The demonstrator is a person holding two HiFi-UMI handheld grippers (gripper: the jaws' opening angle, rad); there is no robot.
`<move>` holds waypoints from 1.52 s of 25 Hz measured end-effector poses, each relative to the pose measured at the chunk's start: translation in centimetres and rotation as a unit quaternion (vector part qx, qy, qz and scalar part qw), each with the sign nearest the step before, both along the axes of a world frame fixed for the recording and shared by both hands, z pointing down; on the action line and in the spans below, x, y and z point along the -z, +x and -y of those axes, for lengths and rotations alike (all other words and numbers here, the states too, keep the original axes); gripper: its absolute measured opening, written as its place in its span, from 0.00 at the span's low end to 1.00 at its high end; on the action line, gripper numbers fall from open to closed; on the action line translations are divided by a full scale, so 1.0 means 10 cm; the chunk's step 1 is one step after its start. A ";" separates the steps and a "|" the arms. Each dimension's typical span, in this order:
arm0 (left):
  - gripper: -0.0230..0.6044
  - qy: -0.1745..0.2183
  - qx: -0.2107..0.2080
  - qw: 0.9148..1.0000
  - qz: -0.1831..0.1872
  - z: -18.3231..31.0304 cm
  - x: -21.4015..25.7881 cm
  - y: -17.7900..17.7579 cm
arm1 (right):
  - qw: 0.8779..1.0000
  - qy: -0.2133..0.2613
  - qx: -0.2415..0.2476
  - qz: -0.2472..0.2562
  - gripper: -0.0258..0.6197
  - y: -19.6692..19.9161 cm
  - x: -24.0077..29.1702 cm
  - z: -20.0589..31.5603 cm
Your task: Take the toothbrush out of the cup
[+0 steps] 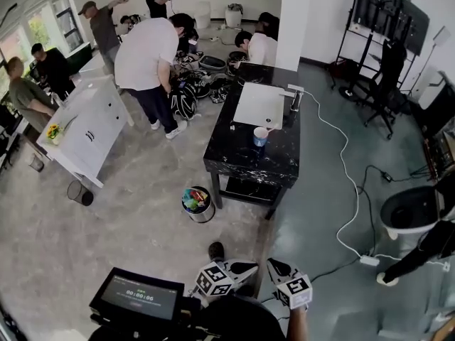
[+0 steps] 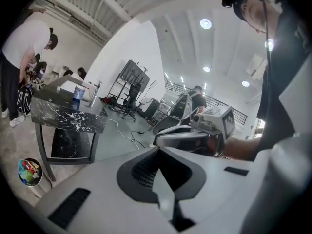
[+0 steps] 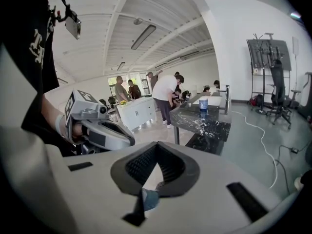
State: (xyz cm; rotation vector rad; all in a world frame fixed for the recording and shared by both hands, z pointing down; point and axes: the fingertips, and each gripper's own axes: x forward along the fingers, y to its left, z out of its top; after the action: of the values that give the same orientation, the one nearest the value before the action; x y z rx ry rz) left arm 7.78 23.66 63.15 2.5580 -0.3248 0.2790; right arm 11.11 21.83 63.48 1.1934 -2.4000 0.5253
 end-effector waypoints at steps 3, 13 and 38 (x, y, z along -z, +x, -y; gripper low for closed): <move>0.04 0.005 0.000 1.000 -0.002 0.20 0.06 -0.02 | 1.000 0.003 0.000 0.000 0.02 -0.01 0.04 0.19; 0.04 0.012 0.026 1.000 -0.005 0.82 0.12 -0.19 | 1.000 0.004 0.029 -0.007 0.02 -0.23 0.09 0.76; 0.04 0.006 0.069 0.998 -0.010 1.70 0.10 -0.42 | 0.996 -0.014 0.091 -0.008 0.02 -0.66 0.00 1.60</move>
State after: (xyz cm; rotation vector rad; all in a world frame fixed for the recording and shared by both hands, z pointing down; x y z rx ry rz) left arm 3.59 6.68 62.18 2.5345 -0.4959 0.2006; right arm 4.49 5.88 63.43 0.9527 -2.4487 0.4877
